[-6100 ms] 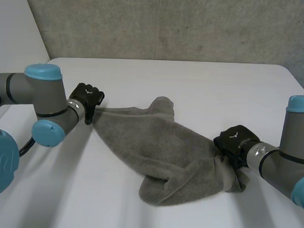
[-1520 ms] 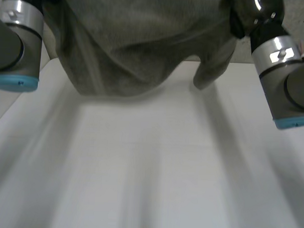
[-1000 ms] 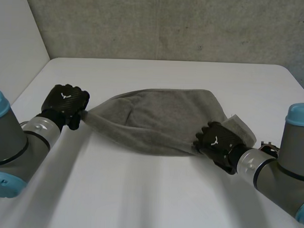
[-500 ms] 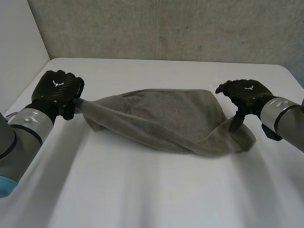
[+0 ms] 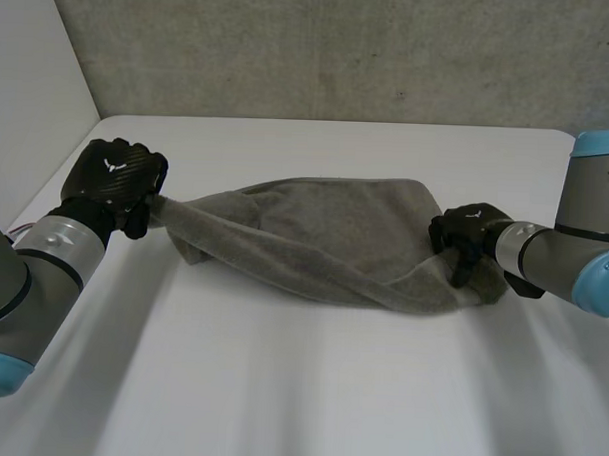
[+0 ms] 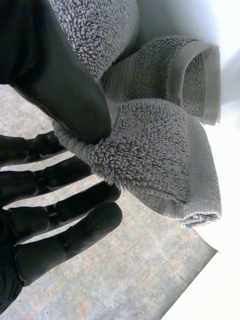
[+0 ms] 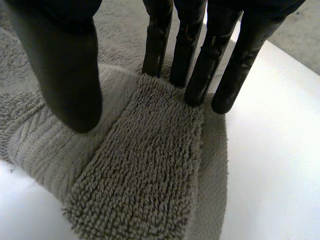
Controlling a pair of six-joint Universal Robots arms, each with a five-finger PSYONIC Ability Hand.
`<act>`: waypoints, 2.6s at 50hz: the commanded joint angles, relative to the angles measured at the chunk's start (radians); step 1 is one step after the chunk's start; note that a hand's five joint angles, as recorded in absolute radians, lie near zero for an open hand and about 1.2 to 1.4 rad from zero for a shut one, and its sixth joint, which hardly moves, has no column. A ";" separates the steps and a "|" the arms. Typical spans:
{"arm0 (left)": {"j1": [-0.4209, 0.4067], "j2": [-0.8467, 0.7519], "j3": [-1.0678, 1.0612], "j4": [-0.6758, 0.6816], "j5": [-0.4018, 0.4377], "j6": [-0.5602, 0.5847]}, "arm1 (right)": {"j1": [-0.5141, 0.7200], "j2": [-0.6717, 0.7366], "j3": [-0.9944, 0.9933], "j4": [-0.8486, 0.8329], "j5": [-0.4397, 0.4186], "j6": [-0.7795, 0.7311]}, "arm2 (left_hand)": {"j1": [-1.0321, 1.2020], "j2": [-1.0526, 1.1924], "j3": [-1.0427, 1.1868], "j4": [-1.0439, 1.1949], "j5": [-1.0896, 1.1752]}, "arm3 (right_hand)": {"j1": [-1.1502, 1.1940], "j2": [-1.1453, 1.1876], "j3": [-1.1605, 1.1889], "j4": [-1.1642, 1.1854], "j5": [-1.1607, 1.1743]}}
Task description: Fold the towel.
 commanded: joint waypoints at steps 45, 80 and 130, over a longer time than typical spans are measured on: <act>-0.027 -0.303 0.845 0.235 -0.112 -0.212 | 0.006 -0.418 0.149 -0.934 0.212 0.100 | -0.088 -0.125 -0.157 -0.132 -0.282 | 0.667 0.665 0.666 0.668 0.667; 0.080 -0.028 0.023 0.018 0.116 0.152 | -0.074 -0.731 0.701 -0.378 -0.035 -0.211 | -0.088 -0.125 -0.157 -0.132 -0.282 | 0.667 0.665 0.666 0.668 0.667; 0.011 -0.281 0.881 0.064 -0.052 -0.042 | 0.037 -0.562 0.083 -0.701 0.277 -0.207 | -0.088 -0.125 -0.157 -0.132 -0.282 | 0.667 0.665 0.666 0.668 0.667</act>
